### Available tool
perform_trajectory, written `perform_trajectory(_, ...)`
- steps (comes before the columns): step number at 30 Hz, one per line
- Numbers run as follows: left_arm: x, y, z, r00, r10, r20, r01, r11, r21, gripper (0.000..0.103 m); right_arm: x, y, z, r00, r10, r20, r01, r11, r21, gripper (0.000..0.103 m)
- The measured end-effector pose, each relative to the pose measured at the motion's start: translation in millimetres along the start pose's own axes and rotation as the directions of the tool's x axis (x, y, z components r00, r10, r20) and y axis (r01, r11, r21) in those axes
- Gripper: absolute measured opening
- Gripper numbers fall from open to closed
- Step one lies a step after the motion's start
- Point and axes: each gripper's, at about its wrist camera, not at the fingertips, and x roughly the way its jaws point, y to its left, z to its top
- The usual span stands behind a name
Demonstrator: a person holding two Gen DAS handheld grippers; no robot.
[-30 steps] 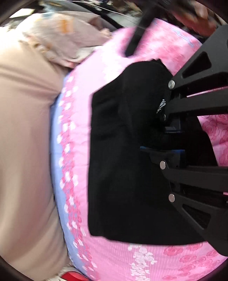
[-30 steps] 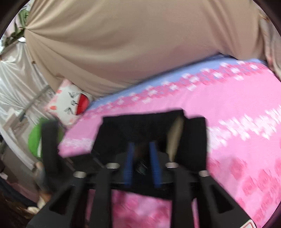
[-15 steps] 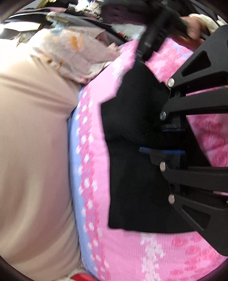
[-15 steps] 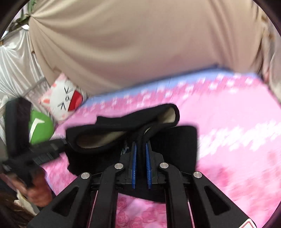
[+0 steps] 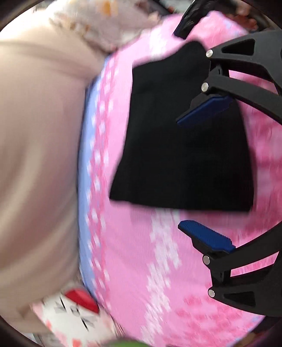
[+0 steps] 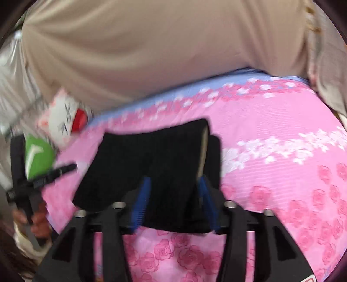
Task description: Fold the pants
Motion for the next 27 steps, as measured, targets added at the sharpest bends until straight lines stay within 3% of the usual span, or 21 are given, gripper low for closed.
perform_trajectory(2,18,10,-8,0.997,0.068,-0.043,-0.069,0.998,-0.016,0.086,29,4,-12,0.995,-0.058,-0.083,0.057,0.998,-0.021,0.059)
perform_trajectory(4,33,14,-12,0.993,0.083,-0.081,-0.085,0.996,-0.023,0.086,39,5,-17,0.994,-0.083,-0.072,0.082,0.997,-0.013,0.057)
perform_trajectory(6,49,18,-19,0.990,0.082,-0.111,-0.086,0.996,-0.030,0.084,41,11,-14,0.993,-0.102,-0.066,0.101,0.994,-0.032,0.025)
perform_trajectory(7,52,21,-21,0.991,0.071,-0.116,-0.075,0.997,-0.033,0.079,41,14,-10,0.994,-0.082,-0.067,0.080,0.996,-0.028,0.014)
perform_trajectory(9,51,26,-20,0.993,0.004,-0.122,-0.011,0.998,-0.064,0.039,36,19,-2,0.997,-0.043,-0.061,0.042,0.999,-0.028,0.013)
perform_trajectory(11,38,34,-11,0.996,0.032,-0.078,-0.038,0.996,-0.077,0.021,17,26,9,0.999,-0.031,-0.009,0.031,0.998,-0.045,0.013)
perform_trajectory(12,33,36,-7,0.996,0.077,-0.053,-0.080,0.994,-0.071,0.020,6,28,13,1.000,-0.004,0.017,0.004,0.999,-0.043,0.013)
perform_trajectory(13,30,40,-5,0.990,0.137,-0.031,-0.138,0.989,-0.061,0.020,1,27,13,1.000,-0.004,0.027,0.005,0.999,-0.042,0.013)
perform_trajectory(14,34,43,-5,0.987,0.152,-0.041,-0.155,0.986,-0.061,0.022,4,23,11,0.999,-0.038,0.025,0.039,0.999,-0.039,0.015)
perform_trajectory(16,51,52,-10,0.986,0.097,-0.134,-0.110,0.989,-0.096,0.023,31,6,-4,0.988,-0.142,-0.066,0.139,0.989,-0.046,0.023)
perform_trajectory(17,52,53,-13,0.987,0.059,-0.150,-0.077,0.990,-0.115,0.023,43,-4,-11,0.986,-0.137,-0.095,0.136,0.991,-0.021,0.024)
perform_trajectory(19,42,48,-13,0.988,0.107,-0.111,-0.117,0.990,-0.085,0.033,35,-8,-13,0.994,-0.094,-0.063,0.096,0.995,0.026,0.024)
perform_trajectory(21,28,39,-10,0.991,0.124,-0.056,-0.127,0.991,-0.052,0.056,24,-2,-7,0.991,-0.132,-0.031,0.132,0.991,0.017,0.025)
perform_trajectory(23,15,30,-6,0.996,0.082,-0.018,-0.083,0.996,-0.038,0.066,17,7,3,0.990,-0.139,-0.004,0.139,0.990,-0.002,0.025)
perform_trajectory(27,12,12,-3,0.992,0.128,0.013,-0.128,0.992,0.018,0.070,10,46,34,0.997,-0.039,0.069,0.046,0.994,-0.096,0.021)
